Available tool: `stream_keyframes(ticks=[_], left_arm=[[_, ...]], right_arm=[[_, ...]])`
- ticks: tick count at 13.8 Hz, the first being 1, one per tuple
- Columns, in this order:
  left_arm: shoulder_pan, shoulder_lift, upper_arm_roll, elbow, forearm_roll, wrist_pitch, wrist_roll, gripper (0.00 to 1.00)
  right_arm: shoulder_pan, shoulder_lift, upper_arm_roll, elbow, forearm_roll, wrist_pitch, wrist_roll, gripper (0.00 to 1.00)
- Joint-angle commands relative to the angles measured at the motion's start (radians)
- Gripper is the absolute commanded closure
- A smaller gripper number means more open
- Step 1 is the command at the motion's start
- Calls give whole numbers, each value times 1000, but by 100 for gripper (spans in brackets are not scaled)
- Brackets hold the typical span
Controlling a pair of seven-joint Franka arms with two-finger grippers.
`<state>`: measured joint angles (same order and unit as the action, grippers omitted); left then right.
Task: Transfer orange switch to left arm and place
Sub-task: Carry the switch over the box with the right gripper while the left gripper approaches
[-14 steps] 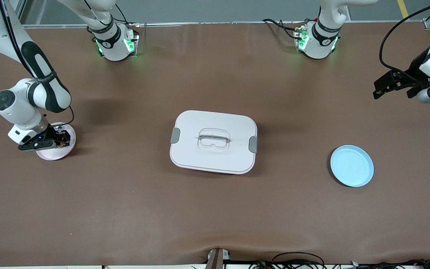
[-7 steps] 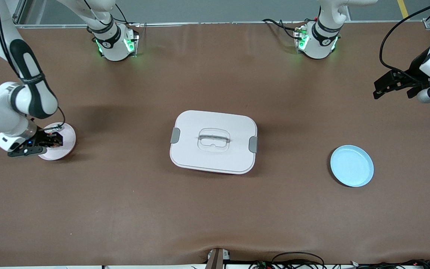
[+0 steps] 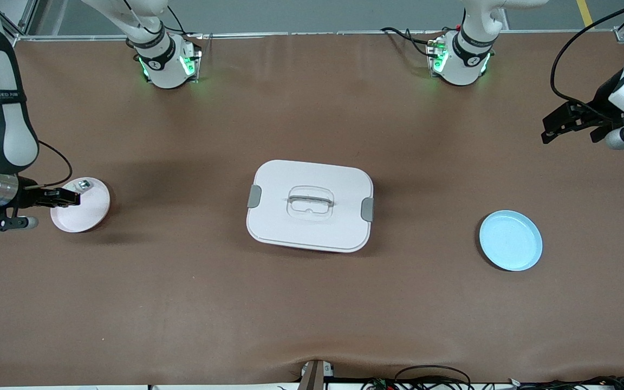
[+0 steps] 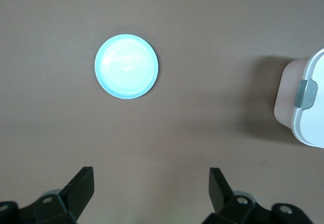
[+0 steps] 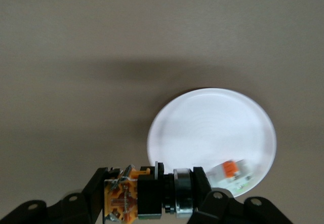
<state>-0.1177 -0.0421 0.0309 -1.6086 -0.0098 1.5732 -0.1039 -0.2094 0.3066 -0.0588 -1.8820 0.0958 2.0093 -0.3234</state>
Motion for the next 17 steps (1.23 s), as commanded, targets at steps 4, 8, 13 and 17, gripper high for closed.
stream_keyframes(ticks=[4, 8, 13, 17], left_arm=[[-10, 8, 1, 99, -125, -19, 12, 0], [-8, 5, 0, 113, -270, -19, 13, 0], [-17, 11, 0, 113, -479, -9, 12, 0], [-37, 42, -38, 108, -619, 50, 6, 0]], right_arm=[[123, -38, 2, 87, 134, -191, 291, 100], [226, -32, 2, 187, 237, -291, 570, 100], [336, -26, 2, 274, 344, -291, 811, 100], [436, -8, 2, 371, 373, -294, 1035, 100]])
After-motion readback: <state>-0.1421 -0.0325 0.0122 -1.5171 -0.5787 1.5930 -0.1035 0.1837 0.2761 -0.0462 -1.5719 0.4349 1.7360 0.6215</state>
